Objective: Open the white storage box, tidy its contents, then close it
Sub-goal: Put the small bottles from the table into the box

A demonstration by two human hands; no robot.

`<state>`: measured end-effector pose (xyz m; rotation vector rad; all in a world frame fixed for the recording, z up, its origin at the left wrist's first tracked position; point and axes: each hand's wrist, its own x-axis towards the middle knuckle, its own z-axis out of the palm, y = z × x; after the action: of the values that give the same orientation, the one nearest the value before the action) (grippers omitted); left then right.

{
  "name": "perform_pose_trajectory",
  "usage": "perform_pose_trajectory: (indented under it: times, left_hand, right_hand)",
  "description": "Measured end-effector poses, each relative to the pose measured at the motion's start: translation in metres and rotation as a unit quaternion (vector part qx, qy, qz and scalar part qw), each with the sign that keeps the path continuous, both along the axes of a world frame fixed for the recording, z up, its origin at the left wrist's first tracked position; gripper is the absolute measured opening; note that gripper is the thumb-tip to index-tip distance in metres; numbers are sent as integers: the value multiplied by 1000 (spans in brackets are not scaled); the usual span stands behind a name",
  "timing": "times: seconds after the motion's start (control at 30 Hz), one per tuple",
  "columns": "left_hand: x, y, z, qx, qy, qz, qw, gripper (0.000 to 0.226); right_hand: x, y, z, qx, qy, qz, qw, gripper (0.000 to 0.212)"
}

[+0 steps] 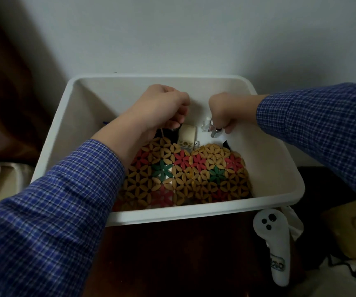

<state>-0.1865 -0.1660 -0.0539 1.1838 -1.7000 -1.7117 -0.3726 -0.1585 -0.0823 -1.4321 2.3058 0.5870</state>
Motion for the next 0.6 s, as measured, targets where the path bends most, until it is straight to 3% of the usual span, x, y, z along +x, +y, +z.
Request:
perform_pose_trajectory:
  times: [0.13, 0.4, 0.6]
  left_hand:
    - [0, -2, -1, 3, 5, 3, 1000, 6]
    - [-1, -2, -2, 3, 5, 6, 1000, 7]
    - [-2, -3, -3, -4, 2, 5, 1000, 9]
  right_hand:
    - [-3, 3, -7, -26, 7, 12, 1000, 11]
    - [-9, 6, -8, -79, 21, 43, 996, 24]
    - [-6, 6, 0, -57, 74, 74, 993, 24]
